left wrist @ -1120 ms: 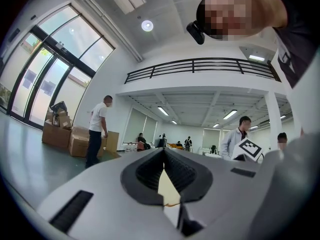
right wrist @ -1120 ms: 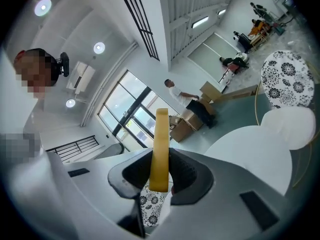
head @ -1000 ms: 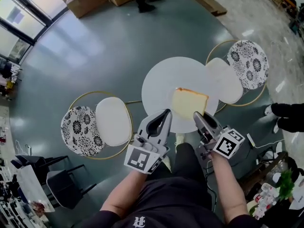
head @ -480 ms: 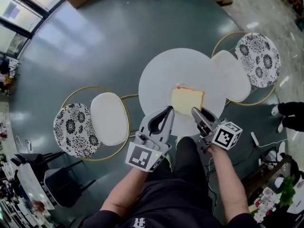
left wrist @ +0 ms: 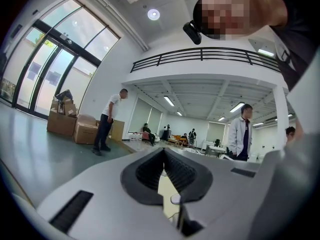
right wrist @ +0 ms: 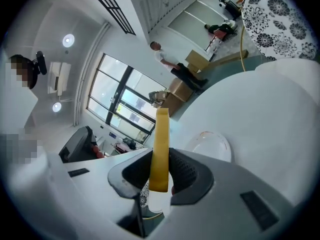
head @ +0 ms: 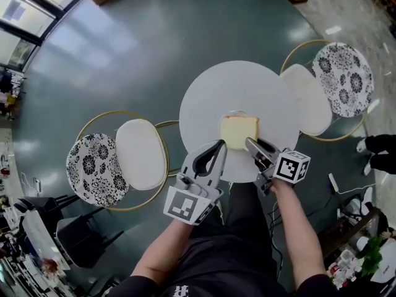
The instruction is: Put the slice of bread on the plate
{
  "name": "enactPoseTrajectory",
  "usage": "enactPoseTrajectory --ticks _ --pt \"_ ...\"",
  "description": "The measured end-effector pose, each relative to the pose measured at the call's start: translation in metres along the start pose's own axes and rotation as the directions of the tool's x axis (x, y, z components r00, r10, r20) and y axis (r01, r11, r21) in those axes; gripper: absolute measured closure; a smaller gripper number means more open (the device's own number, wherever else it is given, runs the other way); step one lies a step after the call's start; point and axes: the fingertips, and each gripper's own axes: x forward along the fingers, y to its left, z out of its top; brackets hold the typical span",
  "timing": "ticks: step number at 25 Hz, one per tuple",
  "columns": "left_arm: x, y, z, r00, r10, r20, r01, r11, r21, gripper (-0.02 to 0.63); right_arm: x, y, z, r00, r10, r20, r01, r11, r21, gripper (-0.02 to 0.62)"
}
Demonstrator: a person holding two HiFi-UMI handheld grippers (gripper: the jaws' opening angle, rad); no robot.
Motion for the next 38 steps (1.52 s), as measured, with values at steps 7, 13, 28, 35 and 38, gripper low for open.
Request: enactPoseTrajectory --ticks 7,13,28,35,38 --pt "0.008 0.010 -0.012 1.000 0.019 -0.025 -0.020 1.000 -0.012 0.598 0.015 -0.026 -0.012 0.995 -0.038 -0.087 0.039 0.999 0.013 0.503" --pt "0.013 0.017 -0.015 0.998 0.037 -0.042 -0.037 0.999 -0.019 0.598 0.023 -0.045 -0.015 0.986 -0.088 -0.139 0.088 0.996 -0.002 0.502" --pt "0.016 0.029 -0.022 0.997 0.051 -0.066 -0.055 0.997 -0.051 0.598 0.023 -0.081 -0.012 0.844 -0.496 -0.203 0.364 0.808 -0.463 0.430" --pt "0.015 0.031 -0.022 0.997 0.047 -0.069 -0.051 0.997 -0.056 0.598 0.024 -0.088 -0.015 0.835 -0.508 -0.213 0.381 0.812 -0.443 0.364" --pt "0.017 0.029 -0.021 0.996 0.043 -0.073 -0.047 0.997 -0.058 0.598 0.024 -0.088 -0.013 0.834 -0.510 -0.210 0.383 0.809 -0.446 0.360"
